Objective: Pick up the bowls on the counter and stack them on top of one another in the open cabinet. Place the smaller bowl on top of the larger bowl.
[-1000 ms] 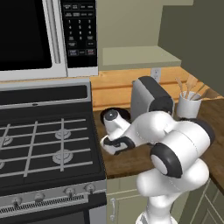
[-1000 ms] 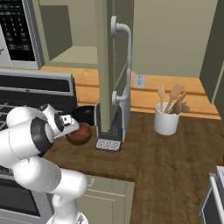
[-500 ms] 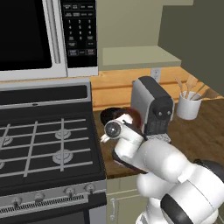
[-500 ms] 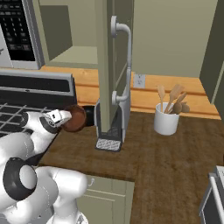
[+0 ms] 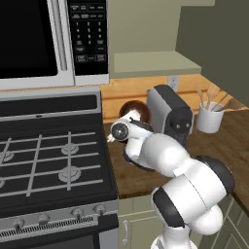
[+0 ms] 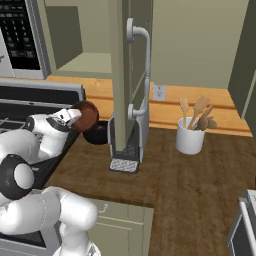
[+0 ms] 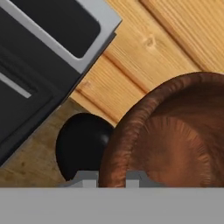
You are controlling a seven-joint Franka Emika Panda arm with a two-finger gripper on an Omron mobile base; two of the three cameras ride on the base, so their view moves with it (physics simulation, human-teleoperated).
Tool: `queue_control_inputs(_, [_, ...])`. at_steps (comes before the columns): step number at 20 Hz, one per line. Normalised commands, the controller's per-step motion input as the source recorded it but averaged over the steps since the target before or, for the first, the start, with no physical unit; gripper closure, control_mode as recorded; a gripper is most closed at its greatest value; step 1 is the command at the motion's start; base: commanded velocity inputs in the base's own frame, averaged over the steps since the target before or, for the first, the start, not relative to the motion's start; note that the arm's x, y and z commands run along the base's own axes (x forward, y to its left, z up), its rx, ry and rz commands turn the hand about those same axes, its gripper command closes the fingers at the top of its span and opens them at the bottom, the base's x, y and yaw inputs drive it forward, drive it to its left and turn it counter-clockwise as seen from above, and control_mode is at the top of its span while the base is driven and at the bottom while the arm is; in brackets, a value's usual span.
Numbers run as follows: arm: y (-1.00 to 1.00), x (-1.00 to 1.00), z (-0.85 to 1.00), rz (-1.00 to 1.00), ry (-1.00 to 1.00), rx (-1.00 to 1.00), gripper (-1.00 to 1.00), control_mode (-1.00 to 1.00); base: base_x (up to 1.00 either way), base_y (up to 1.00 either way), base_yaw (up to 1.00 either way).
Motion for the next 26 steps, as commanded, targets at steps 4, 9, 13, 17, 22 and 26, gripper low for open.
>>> queue_control_inputs(4, [0.06, 0.38, -0.2, 0.0, 0.14, -0.1, 1.0, -1.0, 0.0, 0.0, 0.0])
queue_control_inputs(9, [0.0, 0.37, -0.33, 0.0, 0.17, -0.04, 1.0, -1.0, 0.0, 0.0, 0.0])
queue_control_inputs(13, [0.0, 0.58, -0.11, 0.0, 0.1, -0.01, 1.0, -1.0, 0.0, 0.0, 0.0])
queue_control_inputs(17, [0.0, 0.52, -0.17, 0.0, 0.12, 0.0, 1.0, -1.0, 0.0, 0.0, 0.0])
queue_control_inputs(22, [0.0, 0.55, -0.24, 0.0, 0.08, -0.01, -1.0, -1.0, 0.0, 0.0, 0.0])
queue_control_inputs(26, [0.0, 0.13, 0.05, 0.0, 0.0, 0.0, -1.0, -1.0, 0.0, 0.0, 0.0])
